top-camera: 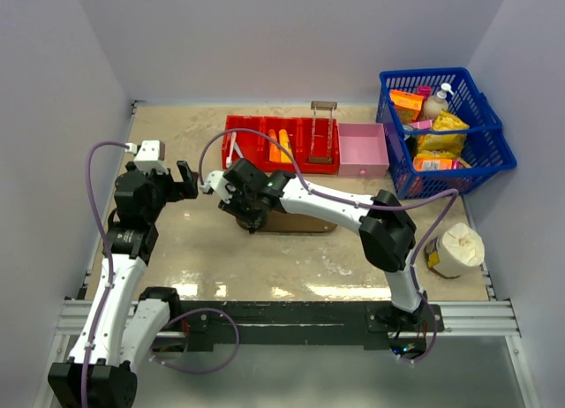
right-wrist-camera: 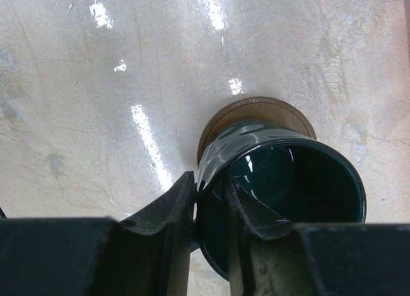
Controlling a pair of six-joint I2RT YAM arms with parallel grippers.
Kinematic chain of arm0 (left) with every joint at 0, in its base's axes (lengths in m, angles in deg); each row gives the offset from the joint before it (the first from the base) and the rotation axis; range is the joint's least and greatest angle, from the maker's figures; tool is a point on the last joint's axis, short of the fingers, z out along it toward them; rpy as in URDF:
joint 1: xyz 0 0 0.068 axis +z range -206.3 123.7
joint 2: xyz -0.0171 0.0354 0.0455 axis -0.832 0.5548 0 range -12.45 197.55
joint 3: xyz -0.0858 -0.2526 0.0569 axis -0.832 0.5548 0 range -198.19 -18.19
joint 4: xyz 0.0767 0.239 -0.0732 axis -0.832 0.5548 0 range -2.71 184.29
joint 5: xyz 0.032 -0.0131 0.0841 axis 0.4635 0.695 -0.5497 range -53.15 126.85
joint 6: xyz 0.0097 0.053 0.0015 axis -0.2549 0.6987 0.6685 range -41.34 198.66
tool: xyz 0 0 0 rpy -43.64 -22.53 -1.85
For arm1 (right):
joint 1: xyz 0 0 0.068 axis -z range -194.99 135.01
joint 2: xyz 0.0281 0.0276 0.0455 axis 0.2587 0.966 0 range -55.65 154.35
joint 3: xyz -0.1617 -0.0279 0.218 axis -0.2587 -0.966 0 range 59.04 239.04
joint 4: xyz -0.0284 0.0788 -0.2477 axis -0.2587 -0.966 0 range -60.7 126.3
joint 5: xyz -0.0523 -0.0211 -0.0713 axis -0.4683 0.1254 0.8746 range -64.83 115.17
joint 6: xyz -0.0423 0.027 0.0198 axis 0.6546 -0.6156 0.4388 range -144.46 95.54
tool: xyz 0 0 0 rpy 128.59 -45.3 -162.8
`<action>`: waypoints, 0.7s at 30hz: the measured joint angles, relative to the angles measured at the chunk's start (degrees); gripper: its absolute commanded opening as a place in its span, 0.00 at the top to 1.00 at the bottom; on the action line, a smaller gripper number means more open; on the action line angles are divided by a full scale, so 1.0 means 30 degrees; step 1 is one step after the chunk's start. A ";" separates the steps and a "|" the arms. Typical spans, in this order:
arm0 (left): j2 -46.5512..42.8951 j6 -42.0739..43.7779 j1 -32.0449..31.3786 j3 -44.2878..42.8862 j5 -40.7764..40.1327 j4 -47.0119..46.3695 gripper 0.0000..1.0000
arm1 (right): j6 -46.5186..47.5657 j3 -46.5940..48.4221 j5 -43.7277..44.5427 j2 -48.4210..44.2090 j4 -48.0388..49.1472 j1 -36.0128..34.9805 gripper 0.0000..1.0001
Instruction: Prepare toiletry sets of a toothbrush and toothpaste on the tray
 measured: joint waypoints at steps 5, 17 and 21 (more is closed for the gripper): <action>0.0000 0.0000 0.0000 0.0000 0.0051 0.0000 0.00 | -0.0022 0.0000 0.0015 0.0000 0.0342 0.0000 0.63; 0.0000 0.0000 0.0000 0.0000 0.0080 0.0000 0.00 | -0.0124 -0.0073 0.0066 -0.0146 0.0648 0.0007 0.40; -0.0036 0.0007 0.0000 0.0000 0.0131 0.0000 0.00 | -0.0168 -0.0488 -0.0007 -0.0896 0.0750 0.0007 0.35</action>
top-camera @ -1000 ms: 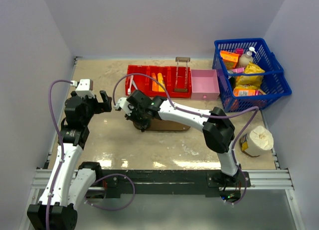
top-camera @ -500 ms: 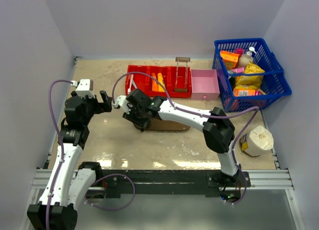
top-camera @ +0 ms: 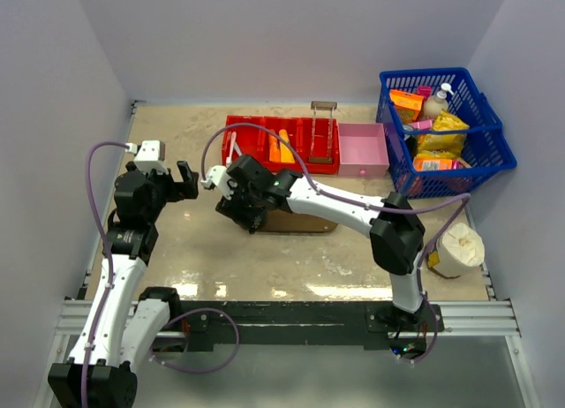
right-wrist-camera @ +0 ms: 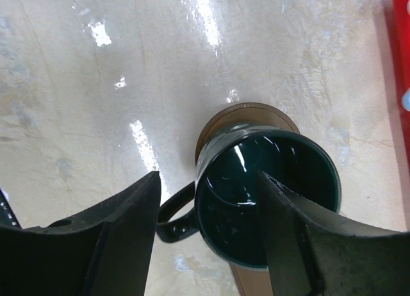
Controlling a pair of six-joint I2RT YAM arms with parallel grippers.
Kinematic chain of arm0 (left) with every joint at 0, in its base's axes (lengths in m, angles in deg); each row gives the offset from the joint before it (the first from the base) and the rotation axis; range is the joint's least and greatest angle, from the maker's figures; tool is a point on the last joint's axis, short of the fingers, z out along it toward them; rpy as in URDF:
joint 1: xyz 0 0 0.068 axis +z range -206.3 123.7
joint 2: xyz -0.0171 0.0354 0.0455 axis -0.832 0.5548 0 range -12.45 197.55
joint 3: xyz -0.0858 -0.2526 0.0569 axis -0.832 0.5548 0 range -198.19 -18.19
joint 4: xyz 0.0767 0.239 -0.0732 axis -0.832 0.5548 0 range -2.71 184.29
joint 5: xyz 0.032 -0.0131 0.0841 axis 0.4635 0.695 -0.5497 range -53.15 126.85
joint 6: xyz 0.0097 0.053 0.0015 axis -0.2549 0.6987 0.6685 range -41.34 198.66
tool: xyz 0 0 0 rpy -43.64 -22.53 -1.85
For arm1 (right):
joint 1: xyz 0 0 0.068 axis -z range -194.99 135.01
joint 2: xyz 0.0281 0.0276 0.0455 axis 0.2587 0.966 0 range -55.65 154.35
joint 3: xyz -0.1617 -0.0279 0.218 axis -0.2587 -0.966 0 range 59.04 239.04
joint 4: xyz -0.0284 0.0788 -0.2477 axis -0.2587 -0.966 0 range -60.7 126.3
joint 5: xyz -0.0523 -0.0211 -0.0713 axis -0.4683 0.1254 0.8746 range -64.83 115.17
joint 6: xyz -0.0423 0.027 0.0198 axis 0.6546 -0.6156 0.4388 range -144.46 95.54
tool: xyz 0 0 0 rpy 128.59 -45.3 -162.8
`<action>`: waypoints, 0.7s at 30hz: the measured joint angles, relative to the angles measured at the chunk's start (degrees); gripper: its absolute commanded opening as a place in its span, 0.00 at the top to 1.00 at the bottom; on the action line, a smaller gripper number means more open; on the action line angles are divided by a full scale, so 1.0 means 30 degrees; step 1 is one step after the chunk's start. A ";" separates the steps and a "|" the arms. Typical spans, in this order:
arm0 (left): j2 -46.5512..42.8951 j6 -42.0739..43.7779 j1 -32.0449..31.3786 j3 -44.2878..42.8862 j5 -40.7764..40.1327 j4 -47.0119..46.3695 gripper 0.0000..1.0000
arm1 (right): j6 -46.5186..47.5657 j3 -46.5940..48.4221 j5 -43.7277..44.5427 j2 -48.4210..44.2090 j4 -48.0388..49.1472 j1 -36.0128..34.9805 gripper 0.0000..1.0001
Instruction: Prepare toiletry sets of a toothbrush and toothpaste on the tray
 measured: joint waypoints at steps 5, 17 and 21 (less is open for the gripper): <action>-0.0058 0.0000 0.0000 0.0000 0.0000 0.0000 0.00 | -0.0051 -0.0211 -0.0022 -0.1268 0.0364 0.0000 0.33; -0.0736 -0.0262 0.0000 0.0000 -0.1253 0.0007 0.00 | -0.1668 -0.3140 -0.1574 -0.4634 0.2499 0.0969 0.31; -0.0845 -0.1239 0.0007 0.0000 -0.3206 0.0029 0.00 | -0.3330 -0.5319 -0.2222 -0.6907 0.4080 0.3045 0.29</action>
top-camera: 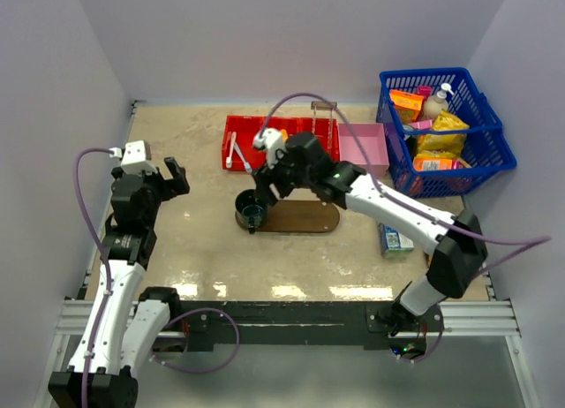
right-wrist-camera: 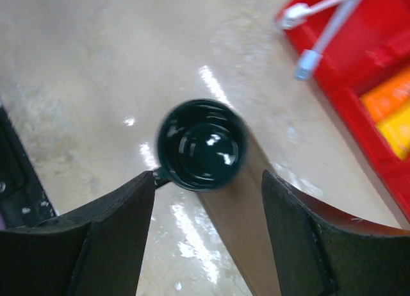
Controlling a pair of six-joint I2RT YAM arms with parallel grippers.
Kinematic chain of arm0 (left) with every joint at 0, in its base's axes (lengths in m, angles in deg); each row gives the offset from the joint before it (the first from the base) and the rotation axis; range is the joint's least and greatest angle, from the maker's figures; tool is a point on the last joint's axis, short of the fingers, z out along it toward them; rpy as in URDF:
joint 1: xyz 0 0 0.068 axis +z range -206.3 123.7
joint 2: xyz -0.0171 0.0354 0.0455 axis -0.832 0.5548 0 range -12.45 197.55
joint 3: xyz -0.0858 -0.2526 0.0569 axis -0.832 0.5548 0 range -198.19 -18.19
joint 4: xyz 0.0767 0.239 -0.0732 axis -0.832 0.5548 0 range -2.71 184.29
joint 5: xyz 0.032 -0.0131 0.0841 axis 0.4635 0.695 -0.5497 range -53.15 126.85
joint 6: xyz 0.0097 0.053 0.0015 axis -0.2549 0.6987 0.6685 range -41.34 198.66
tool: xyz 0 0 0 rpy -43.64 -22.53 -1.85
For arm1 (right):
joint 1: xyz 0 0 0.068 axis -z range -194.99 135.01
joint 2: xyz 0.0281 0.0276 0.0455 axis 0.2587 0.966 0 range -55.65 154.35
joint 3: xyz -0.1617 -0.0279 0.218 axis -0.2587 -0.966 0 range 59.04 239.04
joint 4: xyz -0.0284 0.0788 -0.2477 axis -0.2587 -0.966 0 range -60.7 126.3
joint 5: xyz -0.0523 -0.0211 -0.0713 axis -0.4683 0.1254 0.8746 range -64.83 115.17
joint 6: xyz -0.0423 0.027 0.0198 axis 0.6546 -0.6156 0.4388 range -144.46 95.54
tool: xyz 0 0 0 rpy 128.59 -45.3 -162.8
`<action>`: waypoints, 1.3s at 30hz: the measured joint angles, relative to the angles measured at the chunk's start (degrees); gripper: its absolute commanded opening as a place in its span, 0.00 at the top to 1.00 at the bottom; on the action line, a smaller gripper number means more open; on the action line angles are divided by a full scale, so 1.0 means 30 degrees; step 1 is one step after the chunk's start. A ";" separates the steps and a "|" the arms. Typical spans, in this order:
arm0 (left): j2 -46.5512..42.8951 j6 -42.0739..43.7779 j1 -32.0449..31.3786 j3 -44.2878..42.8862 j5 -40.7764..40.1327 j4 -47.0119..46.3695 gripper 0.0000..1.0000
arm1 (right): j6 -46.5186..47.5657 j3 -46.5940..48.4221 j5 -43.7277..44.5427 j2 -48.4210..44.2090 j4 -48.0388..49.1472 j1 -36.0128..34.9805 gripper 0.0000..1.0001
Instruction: Prepare toiletry sets of a toothbrush and toothpaste on the tray
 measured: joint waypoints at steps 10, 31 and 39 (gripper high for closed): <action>0.0845 0.0051 0.0022 0.0000 0.0699 -0.0131 0.03 | -0.2616 -0.3322 0.2674 -0.5224 0.1625 0.4911 0.32; 0.4750 0.0736 -0.0743 -0.3075 0.3424 -0.2550 0.03 | -0.4335 -0.1144 0.3716 -0.1384 0.1486 0.8109 0.48; 0.4284 0.1049 -0.0743 -0.3045 0.3067 -0.2674 0.03 | -0.4845 0.2463 0.4218 0.3031 0.1355 0.7927 0.51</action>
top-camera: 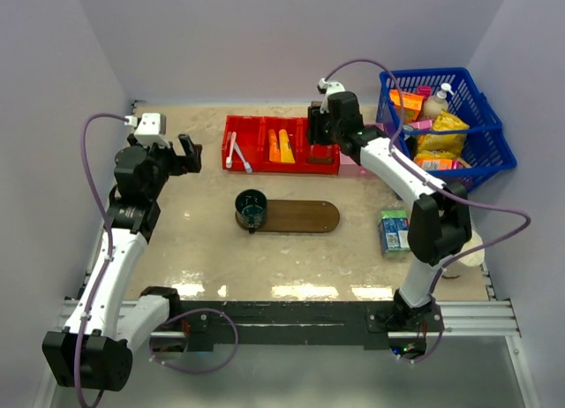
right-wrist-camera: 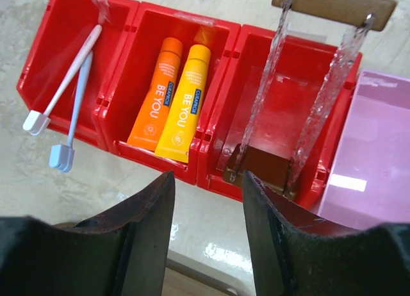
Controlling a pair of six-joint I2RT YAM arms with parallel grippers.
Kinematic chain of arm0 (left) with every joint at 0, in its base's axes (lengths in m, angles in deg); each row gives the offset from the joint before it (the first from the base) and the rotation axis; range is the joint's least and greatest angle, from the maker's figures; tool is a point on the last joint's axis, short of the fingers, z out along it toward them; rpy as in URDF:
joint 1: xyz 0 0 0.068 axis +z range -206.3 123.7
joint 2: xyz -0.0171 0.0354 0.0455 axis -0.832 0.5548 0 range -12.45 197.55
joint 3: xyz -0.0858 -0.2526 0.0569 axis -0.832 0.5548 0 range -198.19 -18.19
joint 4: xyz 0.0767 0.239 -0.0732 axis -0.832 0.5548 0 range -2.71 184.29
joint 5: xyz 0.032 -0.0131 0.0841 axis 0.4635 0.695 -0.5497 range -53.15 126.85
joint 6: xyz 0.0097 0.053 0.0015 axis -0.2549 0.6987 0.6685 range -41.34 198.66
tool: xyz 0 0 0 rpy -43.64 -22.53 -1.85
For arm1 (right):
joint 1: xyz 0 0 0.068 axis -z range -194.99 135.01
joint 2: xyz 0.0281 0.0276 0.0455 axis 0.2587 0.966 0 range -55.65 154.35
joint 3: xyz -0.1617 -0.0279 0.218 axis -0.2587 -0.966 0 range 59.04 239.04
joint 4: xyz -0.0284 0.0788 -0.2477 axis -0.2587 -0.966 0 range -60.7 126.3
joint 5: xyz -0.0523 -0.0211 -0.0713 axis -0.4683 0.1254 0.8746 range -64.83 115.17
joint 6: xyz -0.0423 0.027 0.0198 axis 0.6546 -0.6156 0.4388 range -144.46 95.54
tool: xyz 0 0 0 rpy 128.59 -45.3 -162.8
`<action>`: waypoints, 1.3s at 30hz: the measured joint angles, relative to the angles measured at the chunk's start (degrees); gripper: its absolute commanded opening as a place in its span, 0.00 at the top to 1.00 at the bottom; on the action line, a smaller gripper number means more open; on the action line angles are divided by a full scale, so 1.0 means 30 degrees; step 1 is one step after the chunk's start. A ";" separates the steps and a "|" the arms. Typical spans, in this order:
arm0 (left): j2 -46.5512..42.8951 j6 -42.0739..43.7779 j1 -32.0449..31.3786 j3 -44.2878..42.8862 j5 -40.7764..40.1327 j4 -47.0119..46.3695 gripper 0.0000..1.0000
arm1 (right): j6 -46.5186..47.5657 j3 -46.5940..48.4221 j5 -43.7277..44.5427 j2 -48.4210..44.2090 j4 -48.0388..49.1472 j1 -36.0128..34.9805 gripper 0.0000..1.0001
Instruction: Prepare toiletry sets of a toothbrush and toothpaste on the tray
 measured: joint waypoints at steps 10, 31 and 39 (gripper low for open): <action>0.0036 -0.0007 0.0000 0.0000 0.0000 0.0015 0.03 | -0.0189 0.1982 0.2659 0.2586 -0.0634 -0.0248 0.55; 0.0036 -0.0007 0.0000 0.0000 0.0000 0.0000 0.03 | -0.0401 0.3184 0.4626 0.5559 -0.0357 -0.0342 0.64; 0.0036 -0.0007 0.0000 0.0000 0.0007 0.0000 0.03 | -0.0678 0.3308 0.5093 0.5880 0.0350 -0.0350 0.69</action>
